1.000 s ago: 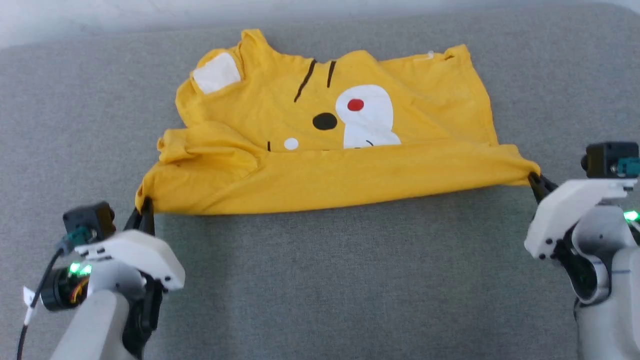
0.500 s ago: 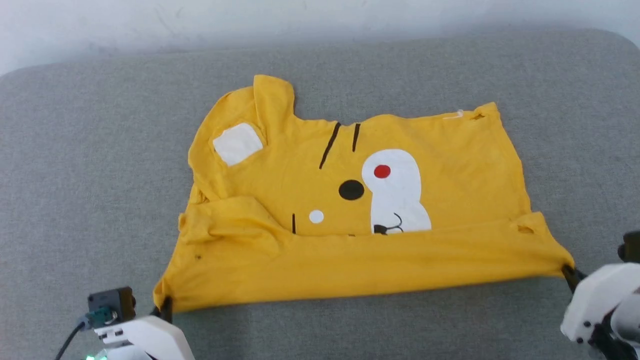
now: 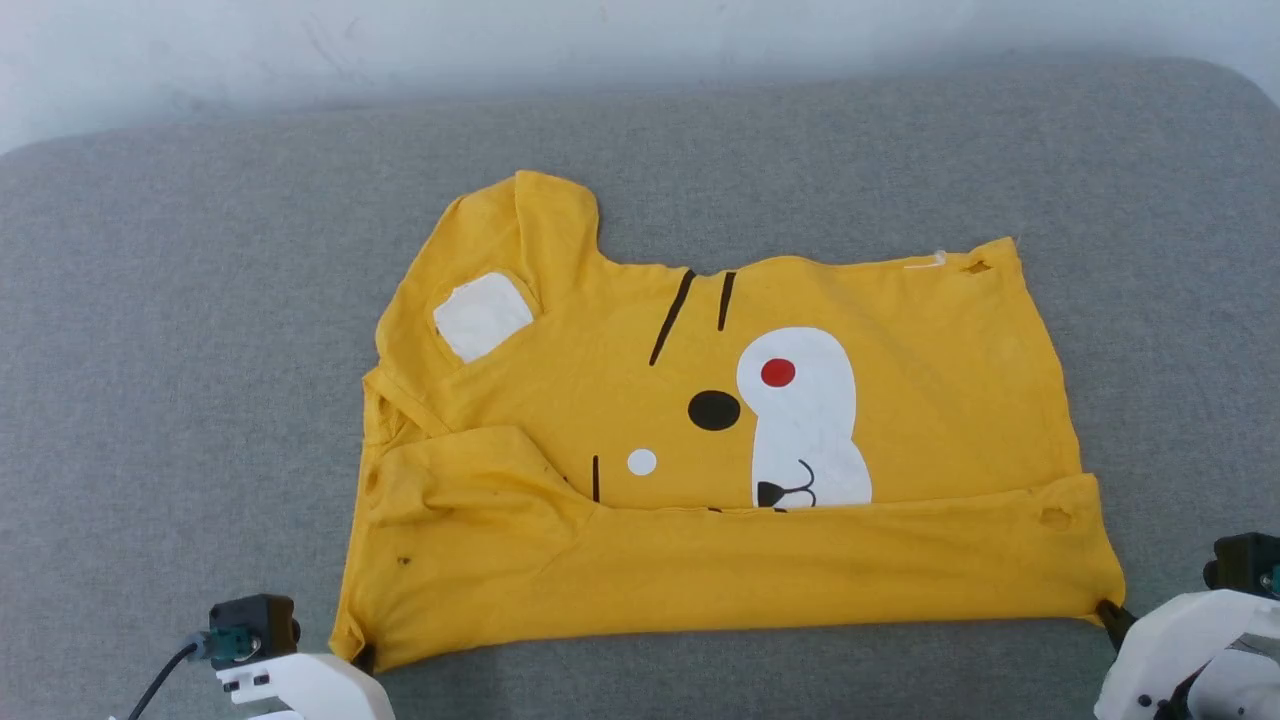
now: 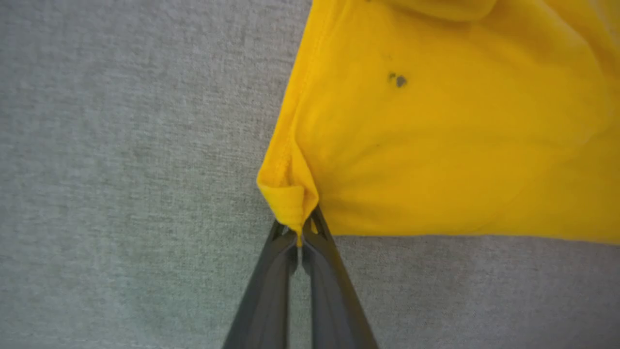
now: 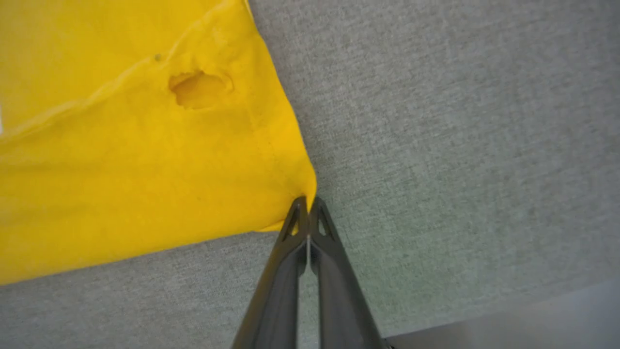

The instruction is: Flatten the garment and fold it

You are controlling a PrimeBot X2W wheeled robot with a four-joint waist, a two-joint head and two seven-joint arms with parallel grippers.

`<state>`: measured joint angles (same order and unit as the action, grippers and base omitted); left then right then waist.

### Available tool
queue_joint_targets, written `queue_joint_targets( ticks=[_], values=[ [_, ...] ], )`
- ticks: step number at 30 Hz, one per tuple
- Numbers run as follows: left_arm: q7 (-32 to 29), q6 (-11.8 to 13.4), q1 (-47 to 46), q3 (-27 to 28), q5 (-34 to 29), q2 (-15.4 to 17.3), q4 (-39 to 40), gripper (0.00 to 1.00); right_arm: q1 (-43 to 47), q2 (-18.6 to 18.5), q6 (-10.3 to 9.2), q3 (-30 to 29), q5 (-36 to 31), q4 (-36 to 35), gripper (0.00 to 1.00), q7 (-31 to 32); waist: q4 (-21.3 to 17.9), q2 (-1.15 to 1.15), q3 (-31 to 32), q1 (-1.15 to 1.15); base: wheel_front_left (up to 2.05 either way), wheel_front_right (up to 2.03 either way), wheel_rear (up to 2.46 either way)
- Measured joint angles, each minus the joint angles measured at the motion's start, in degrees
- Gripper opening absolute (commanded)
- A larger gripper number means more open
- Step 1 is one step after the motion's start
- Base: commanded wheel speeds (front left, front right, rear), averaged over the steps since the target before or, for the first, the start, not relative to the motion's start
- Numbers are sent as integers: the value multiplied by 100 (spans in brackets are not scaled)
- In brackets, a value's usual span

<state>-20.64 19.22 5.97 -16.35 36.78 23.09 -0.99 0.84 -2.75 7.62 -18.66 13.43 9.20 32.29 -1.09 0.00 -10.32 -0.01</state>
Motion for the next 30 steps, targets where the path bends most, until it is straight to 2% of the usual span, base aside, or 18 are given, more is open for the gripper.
queue_joint_targets(
  ticks=[1,5,8,16,19,23,30],
  values=[
    [0,1,1,2,2,-1,-8,98,-7,-1,0,8,30,58,99,-108,-5,0,13,0,0,0,0],
    [80,1,4,19,3,0,7,100,-14,-2,-1,71,103,149,100,-577,-22,0,78,1,0,0,0],
    [361,-9,-4,65,-16,-3,69,100,-14,-10,-3,186,138,87,100,-1072,-40,0,132,1,0,0,0],
    [1853,-141,-836,274,-845,218,189,100,-68,-9,-7,814,131,-383,100,-2663,-209,0,108,1,0,0,0],
    [2225,-359,-1387,181,-1071,266,69,100,-119,-10,-8,1051,31,-601,100,-3145,-272,0,21,1,0,0,0],
    [2529,-812,-2253,20,-1210,285,-313,100,-336,-73,-8,1358,-37,-782,100,-3607,-371,0,-148,1,0,0,0],
    [2383,-1510,-3755,-236,-1268,393,-1279,100,-751,-290,-8,1912,-152,-1078,100,-3955,-611,0,-551,2,0,0,0]
  ],
)
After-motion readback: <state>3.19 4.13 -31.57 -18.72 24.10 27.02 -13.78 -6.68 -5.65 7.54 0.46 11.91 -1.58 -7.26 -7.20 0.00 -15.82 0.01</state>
